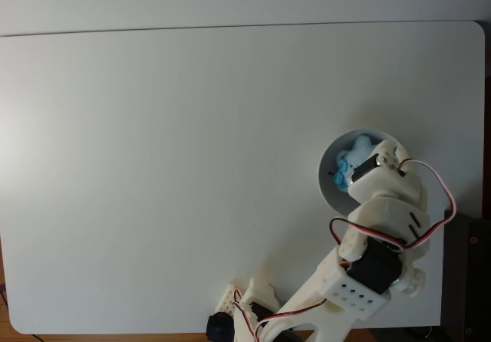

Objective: Grasp a skyblue doll and put it into the bowl.

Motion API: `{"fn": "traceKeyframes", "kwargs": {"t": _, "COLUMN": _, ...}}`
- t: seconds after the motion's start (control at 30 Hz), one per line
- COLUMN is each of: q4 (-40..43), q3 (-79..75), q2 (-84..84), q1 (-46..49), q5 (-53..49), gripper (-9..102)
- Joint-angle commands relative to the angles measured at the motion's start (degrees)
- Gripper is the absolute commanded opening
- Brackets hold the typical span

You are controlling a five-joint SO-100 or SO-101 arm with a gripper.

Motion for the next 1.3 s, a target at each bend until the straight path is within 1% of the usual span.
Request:
{"fn": "traceKeyframes", "kwargs": {"t": 0.0, "q4": -0.7, "q3": -2.11, "q2": 9.67, "q1": -7.21, "q5": 0.18, "gripper": 2}}
{"fn": "traceKeyframes", "kwargs": {"t": 0.17, "q4": -0.09, "q3": -1.23, "q2": 19.69, "q1": -18.54, "q5": -0.44, "gripper": 2}}
{"fn": "traceKeyframes", "kwargs": {"t": 0.27, "q4": 0.0, "q3": -1.14, "q2": 23.12, "q1": -22.94, "q5": -0.53, "gripper": 2}}
{"fn": "traceKeyframes", "kwargs": {"t": 0.4, "q4": 0.0, "q3": -1.14, "q2": 28.21, "q1": -24.79, "q5": -0.62, "gripper": 2}}
{"fn": "traceKeyframes", "kwargs": {"t": 0.6, "q4": 0.44, "q3": -0.79, "q2": 39.38, "q1": -24.87, "q5": -0.7, "gripper": 2}}
{"fn": "traceKeyframes", "kwargs": {"t": 0.7, "q4": 4.39, "q3": 0.97, "q2": 44.91, "q1": -24.87, "q5": -0.7, "gripper": 2}}
{"fn": "traceKeyframes", "kwargs": {"t": 0.9, "q4": 18.98, "q3": 8.53, "q2": 58.27, "q1": -24.96, "q5": -0.7, "gripper": 2}}
{"fn": "traceKeyframes", "kwargs": {"t": 1.0, "q4": 24.35, "q3": 14.15, "q2": 63.28, "q1": -24.96, "q5": -0.7, "gripper": 2}}
{"fn": "traceKeyframes", "kwargs": {"t": 1.1, "q4": 26.81, "q3": 20.74, "q2": 68.03, "q1": -24.96, "q5": -0.7, "gripper": 2}}
{"fn": "traceKeyframes", "kwargs": {"t": 1.27, "q4": 26.89, "q3": 34.72, "q2": 75.94, "q1": -24.96, "q5": -0.62, "gripper": 2}}
